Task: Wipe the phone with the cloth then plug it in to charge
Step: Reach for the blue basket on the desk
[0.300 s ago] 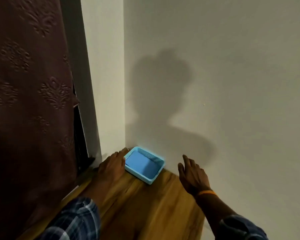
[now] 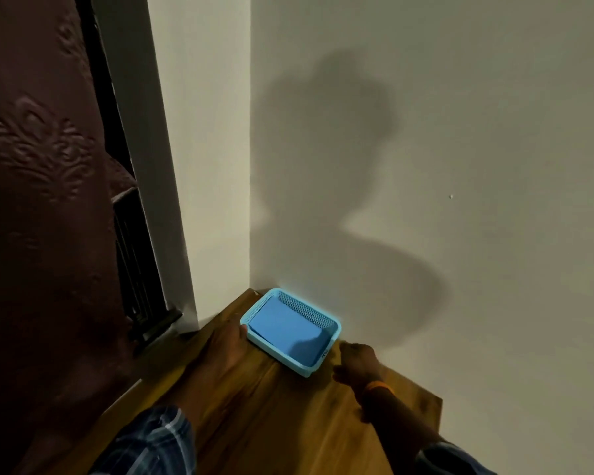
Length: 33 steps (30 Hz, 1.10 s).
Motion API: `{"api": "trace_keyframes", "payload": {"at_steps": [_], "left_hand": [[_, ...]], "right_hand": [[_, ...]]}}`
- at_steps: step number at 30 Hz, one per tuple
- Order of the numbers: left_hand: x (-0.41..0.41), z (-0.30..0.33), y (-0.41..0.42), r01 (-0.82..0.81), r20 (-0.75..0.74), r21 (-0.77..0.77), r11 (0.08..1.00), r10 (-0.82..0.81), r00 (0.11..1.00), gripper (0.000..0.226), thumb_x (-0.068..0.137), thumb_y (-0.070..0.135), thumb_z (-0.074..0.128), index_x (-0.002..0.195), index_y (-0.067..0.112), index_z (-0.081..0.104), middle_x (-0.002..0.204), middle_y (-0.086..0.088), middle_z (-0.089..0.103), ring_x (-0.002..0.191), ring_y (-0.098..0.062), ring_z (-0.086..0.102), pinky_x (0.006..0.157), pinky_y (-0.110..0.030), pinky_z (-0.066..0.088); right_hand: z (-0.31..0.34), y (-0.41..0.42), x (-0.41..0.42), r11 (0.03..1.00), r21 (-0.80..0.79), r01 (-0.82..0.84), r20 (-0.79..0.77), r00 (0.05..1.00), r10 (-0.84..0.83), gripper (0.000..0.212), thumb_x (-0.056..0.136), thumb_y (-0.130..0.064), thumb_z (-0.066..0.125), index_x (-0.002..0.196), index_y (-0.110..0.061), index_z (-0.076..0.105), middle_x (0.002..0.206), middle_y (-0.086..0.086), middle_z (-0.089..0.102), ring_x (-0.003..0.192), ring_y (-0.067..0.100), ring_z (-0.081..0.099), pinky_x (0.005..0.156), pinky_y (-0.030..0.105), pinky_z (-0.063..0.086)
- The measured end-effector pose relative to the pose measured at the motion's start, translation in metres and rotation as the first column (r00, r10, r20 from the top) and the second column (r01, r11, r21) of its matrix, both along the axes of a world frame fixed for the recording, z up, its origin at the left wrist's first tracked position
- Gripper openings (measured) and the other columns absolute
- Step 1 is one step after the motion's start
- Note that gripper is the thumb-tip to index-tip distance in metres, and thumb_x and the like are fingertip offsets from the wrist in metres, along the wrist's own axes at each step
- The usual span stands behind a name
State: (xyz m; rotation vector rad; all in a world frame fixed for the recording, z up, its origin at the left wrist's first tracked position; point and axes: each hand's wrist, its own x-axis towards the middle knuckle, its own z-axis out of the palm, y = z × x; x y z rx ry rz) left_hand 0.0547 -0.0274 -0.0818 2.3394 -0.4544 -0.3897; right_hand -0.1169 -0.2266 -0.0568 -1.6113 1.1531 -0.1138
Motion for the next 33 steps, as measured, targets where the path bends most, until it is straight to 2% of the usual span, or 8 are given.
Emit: {"api": "trace_keyframes", "payload": {"at_steps": [3, 9, 13, 19, 22, 26, 30, 33], "left_hand": [[0.009, -0.013, -0.012, -0.065, -0.043, -0.055, 0.996, 0.062, 0.997, 0.043, 0.107, 0.035, 0.037, 0.144, 0.013, 0.044, 0.144, -0.014, 0.053, 0.131, -0.028, 0.052, 0.105, -0.036, 0.043], [0.021, -0.018, -0.007, -0.145, -0.074, -0.161, 0.976, 0.135, 0.988, 0.033, 0.103, 0.017, 0.051, 0.134, 0.008, 0.058, 0.132, -0.017, 0.062, 0.123, -0.031, 0.061, 0.097, -0.038, 0.055], [0.021, -0.015, 0.007, -0.169, -0.08, -0.194, 0.966, 0.156, 0.984, 0.03, 0.098, 0.008, 0.058, 0.127, 0.004, 0.066, 0.125, -0.017, 0.068, 0.115, -0.032, 0.067, 0.097, -0.042, 0.057], [0.0, 0.008, 0.027, -0.211, -0.074, -0.256, 0.943, 0.198, 0.977, 0.019, 0.095, 0.004, 0.059, 0.108, 0.005, 0.074, 0.11, -0.015, 0.075, 0.1, -0.028, 0.072, 0.082, -0.03, 0.059], [-0.02, 0.021, 0.041, -0.21, -0.101, -0.244, 0.947, 0.191, 0.976, 0.019, 0.096, 0.003, 0.057, 0.102, 0.003, 0.075, 0.107, -0.015, 0.075, 0.1, -0.029, 0.073, 0.085, -0.036, 0.061], [-0.061, 0.045, 0.068, -0.217, -0.031, -0.18, 0.959, 0.215, 0.976, 0.023, 0.096, 0.002, 0.057, 0.112, 0.0, 0.072, 0.118, -0.017, 0.072, 0.111, -0.031, 0.068, 0.092, -0.035, 0.057], [-0.108, 0.063, 0.092, -0.233, -0.017, -0.14, 0.962, 0.233, 0.972, 0.018, 0.096, 0.002, 0.055, 0.098, -0.001, 0.073, 0.113, -0.017, 0.073, 0.106, -0.029, 0.07, 0.082, -0.031, 0.059], [-0.151, 0.072, 0.113, -0.25, -0.005, -0.144, 0.957, 0.252, 0.968, 0.019, 0.094, 0.001, 0.056, 0.087, 0.004, 0.073, 0.099, -0.011, 0.076, 0.096, -0.026, 0.072, 0.063, -0.02, 0.053]], "right_hand": [[-0.013, 0.005, 0.014, 0.999, 0.035, -0.02, 0.068, 0.998, 0.017, 0.014, 0.094, -0.013, 0.059, 0.086, -0.008, 0.07, 0.098, 0.019, 0.073, 0.095, 0.035, 0.072, 0.083, 0.049, 0.06], [-0.023, 0.001, 0.017, 0.979, 0.193, 0.058, 0.189, 0.977, -0.095, 0.01, 0.094, -0.006, 0.062, 0.088, -0.007, 0.069, 0.099, 0.022, 0.072, 0.093, 0.039, 0.071, 0.087, 0.053, 0.059], [-0.019, 0.001, 0.011, 0.969, 0.242, 0.045, 0.206, 0.974, -0.097, 0.008, 0.094, -0.002, 0.061, 0.096, -0.001, 0.068, 0.097, 0.021, 0.073, 0.086, 0.036, 0.073, 0.073, 0.044, 0.063], [0.012, 0.021, -0.013, 0.938, 0.347, -0.018, 0.27, 0.959, -0.082, 0.013, 0.094, 0.003, 0.058, 0.106, 0.008, 0.063, 0.103, 0.027, 0.071, 0.092, 0.042, 0.072, 0.078, 0.051, 0.062], [0.024, 0.034, -0.031, 0.932, 0.362, -0.028, 0.274, 0.959, -0.078, 0.015, 0.094, 0.004, 0.058, 0.107, 0.011, 0.061, 0.105, 0.029, 0.07, 0.093, 0.043, 0.072, 0.078, 0.052, 0.061], [0.042, 0.054, -0.063, 0.923, 0.381, -0.058, 0.279, 0.959, -0.055, 0.019, 0.092, 0.005, 0.061, 0.109, 0.012, 0.06, 0.107, 0.031, 0.069, 0.095, 0.044, 0.07, 0.067, 0.045, 0.063], [0.051, 0.071, -0.097, 0.917, 0.389, -0.084, 0.236, 0.972, -0.011, 0.011, 0.091, 0.005, 0.063, 0.1, 0.012, 0.064, 0.102, 0.031, 0.07, 0.088, 0.042, 0.072, 0.062, 0.044, 0.062], [0.053, 0.084, -0.128, 0.914, 0.392, -0.103, 0.206, 0.978, 0.022, 0.011, 0.089, 0.007, 0.065, 0.098, 0.013, 0.064, 0.097, 0.03, 0.071, 0.083, 0.043, 0.073, 0.061, 0.046, 0.062]]}}
